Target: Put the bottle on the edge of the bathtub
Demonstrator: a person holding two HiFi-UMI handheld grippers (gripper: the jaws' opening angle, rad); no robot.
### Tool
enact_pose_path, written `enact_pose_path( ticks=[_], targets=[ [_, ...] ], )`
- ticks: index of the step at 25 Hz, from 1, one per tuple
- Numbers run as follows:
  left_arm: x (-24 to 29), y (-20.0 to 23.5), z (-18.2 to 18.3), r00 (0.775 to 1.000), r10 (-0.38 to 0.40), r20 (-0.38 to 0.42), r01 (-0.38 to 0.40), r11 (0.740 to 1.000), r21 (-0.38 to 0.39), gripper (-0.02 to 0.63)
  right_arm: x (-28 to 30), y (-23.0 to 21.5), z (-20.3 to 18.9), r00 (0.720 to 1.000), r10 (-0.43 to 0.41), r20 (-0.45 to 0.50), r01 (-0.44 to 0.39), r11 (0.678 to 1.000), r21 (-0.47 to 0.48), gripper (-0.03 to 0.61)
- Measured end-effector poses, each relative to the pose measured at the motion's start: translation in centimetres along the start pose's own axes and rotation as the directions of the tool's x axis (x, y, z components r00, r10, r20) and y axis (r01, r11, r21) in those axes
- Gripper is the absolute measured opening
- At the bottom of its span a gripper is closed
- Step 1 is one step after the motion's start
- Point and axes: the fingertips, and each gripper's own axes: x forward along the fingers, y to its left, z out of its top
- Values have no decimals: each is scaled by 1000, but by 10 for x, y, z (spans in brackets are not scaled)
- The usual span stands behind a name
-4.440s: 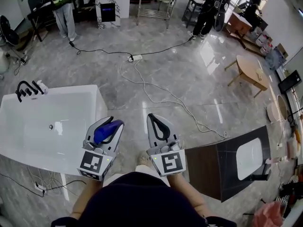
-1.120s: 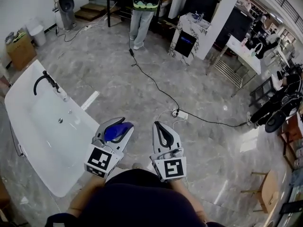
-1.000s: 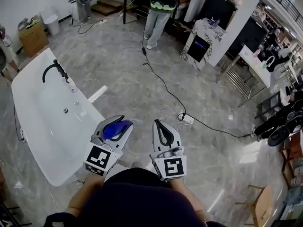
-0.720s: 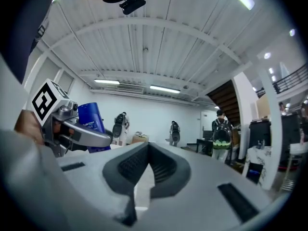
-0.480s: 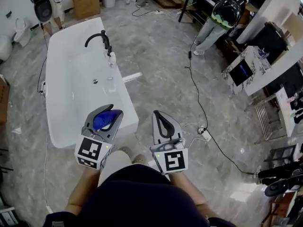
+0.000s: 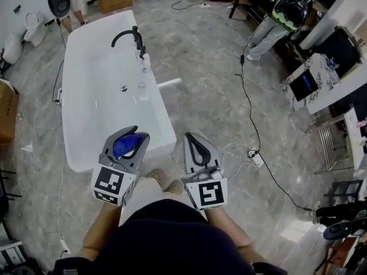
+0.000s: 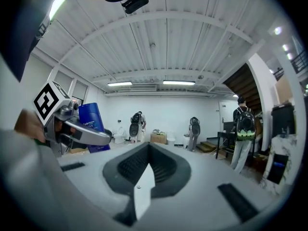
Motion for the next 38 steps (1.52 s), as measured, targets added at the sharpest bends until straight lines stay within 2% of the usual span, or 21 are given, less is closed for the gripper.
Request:
enact_pose_path(
  ticks=[7, 16, 26, 34, 38],
  targets=[
    [45, 15, -12, 996, -87, -18, 87, 996, 11, 140, 29, -11, -26, 998, -42, -56, 42, 999, -1, 0],
    [132, 56, -40, 985, -172, -12, 173, 984, 42, 140, 104, -36, -63, 997, -55, -61, 55, 998, 6, 2],
    [219, 112, -99, 984, -179, -10, 179, 983, 34, 140, 195, -59, -125, 998, -51, -45, 50, 999, -12, 2],
    [262, 147, -144, 984, -172, -41, 174, 982, 77, 140, 242, -65, -177, 996, -48, -73, 47, 999, -11, 1],
    [285, 160, -166, 982, -179, -60, 181, 982, 43, 141, 262, -68, -204, 995, -50, -82, 48, 999, -27, 2]
  ],
)
